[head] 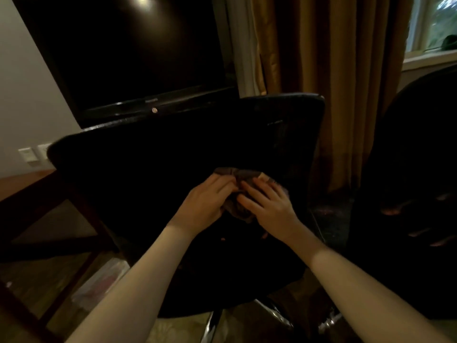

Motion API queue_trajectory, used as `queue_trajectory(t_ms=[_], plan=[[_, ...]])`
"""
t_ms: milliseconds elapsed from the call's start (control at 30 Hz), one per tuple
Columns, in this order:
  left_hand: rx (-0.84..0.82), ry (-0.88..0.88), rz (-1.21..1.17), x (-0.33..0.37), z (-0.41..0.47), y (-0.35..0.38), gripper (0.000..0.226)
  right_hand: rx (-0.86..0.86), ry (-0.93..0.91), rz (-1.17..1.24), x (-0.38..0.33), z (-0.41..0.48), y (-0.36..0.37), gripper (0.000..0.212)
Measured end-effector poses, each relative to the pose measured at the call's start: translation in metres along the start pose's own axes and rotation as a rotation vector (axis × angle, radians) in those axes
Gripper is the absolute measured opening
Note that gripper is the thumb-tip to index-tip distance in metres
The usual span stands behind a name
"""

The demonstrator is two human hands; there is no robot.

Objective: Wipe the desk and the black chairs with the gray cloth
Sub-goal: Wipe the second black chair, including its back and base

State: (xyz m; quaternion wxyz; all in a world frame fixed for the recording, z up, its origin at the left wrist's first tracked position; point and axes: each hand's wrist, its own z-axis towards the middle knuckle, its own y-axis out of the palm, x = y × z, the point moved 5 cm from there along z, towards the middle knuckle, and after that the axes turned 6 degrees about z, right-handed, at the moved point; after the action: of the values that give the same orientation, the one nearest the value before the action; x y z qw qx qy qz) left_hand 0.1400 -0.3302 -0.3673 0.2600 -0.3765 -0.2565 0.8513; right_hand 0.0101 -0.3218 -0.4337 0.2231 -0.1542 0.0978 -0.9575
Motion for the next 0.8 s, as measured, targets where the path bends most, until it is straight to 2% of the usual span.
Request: queue_trajectory(t_ms=[67,133,233,267,300,400,467,567,633,700,800], plan=[[-0.177,-0.032,-0.036,0.009,-0.021,0.026,0.051,-0.124,0.017,0.037,-0.014,-0.03,0.014,0.032],[-0.388,-0.064,-0.054,0.027,-0.035,0.041,0.055,-0.324,0.007,0.08,-0.029,-0.059,0.024,0.044],[-0.623,-0.161,-0.114,0.04,-0.038,0.051,0.042,-0.598,-0.058,0.094,-0.033,-0.075,0.027,0.074],[-0.668,-0.194,-0.144,0.04,-0.037,0.05,0.037,-0.64,-0.059,0.105,-0.031,-0.073,0.025,0.086],[-0.677,-0.218,-0.169,0.04,-0.033,0.047,0.032,-0.647,-0.063,0.104,-0.029,-0.069,0.02,0.088],[-0.582,-0.206,-0.183,0.039,-0.003,0.025,0.024,-0.497,-0.058,0.068,-0.012,-0.044,-0.006,0.054],[-0.499,-0.172,-0.183,0.038,0.026,0.007,0.025,-0.38,0.016,0.059,0.01,-0.021,-0.03,0.046],[-0.261,-0.106,-0.224,0.041,0.074,-0.036,0.028,-0.144,0.192,0.073,0.041,0.013,-0.071,0.046],[-0.074,-0.078,-0.256,0.044,0.102,-0.068,0.028,-0.059,0.328,0.056,0.06,0.033,-0.093,0.051],[0.038,-0.064,-0.25,0.048,0.127,-0.095,0.028,-0.008,0.442,0.009,0.079,0.05,-0.11,0.053],[0.144,-0.037,-0.197,0.053,0.154,-0.115,0.036,0.121,0.495,-0.053,0.098,0.072,-0.13,0.054]])
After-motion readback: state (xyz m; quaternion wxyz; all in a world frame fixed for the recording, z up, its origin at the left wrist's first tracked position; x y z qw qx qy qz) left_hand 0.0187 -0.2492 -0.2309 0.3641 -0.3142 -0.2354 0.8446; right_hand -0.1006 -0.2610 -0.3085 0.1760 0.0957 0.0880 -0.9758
